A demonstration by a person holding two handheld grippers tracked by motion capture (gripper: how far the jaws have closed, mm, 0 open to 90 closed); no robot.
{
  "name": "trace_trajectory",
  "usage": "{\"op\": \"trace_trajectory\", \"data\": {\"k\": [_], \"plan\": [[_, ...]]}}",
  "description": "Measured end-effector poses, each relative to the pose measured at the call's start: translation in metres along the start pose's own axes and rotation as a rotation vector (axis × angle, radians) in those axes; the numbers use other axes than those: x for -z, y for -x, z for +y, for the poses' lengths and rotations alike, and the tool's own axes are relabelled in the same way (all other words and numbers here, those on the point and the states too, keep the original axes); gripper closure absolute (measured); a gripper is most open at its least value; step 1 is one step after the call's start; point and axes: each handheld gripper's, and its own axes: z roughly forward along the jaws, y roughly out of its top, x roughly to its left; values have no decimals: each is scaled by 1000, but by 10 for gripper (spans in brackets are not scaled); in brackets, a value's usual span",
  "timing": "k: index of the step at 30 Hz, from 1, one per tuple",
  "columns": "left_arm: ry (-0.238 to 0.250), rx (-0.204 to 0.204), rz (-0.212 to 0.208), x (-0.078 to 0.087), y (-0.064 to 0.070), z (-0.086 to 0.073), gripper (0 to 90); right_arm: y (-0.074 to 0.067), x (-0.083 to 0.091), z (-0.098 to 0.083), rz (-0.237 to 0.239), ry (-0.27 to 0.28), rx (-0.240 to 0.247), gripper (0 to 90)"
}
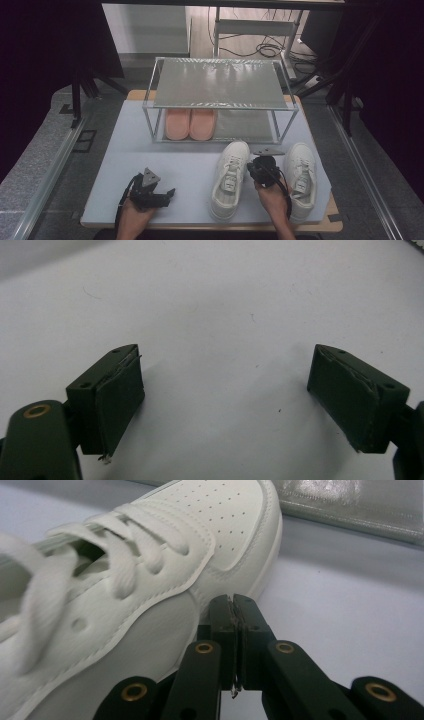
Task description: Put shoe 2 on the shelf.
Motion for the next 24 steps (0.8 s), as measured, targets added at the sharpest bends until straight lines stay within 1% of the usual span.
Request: {"op": "trace_trajectory", "data": {"k": [2,4,6,11,14,18,20,24], "plan": [[0,0,0,0,0,0,148,1,-2,1,14,2,0,897],[0,0,0,0,0,0,148,-1,-4,3,28,4,12,899],[0,0,0,0,0,0,148,-3,-6,5,56,5,18,899],[0,1,0,0,0,0,148,-17,-13,11,119,7,57,899],[0,0,0,0,0,0,148,-25,-15,13,144,6,73,899],[0,0,0,0,0,0,149,-34,-17,11,181,2,106,899],[0,0,1,0,0,0,149,-38,-16,10,210,-2,119,899],[0,-1,1,0,0,0,149,-47,-18,13,241,-8,141,899]]}}
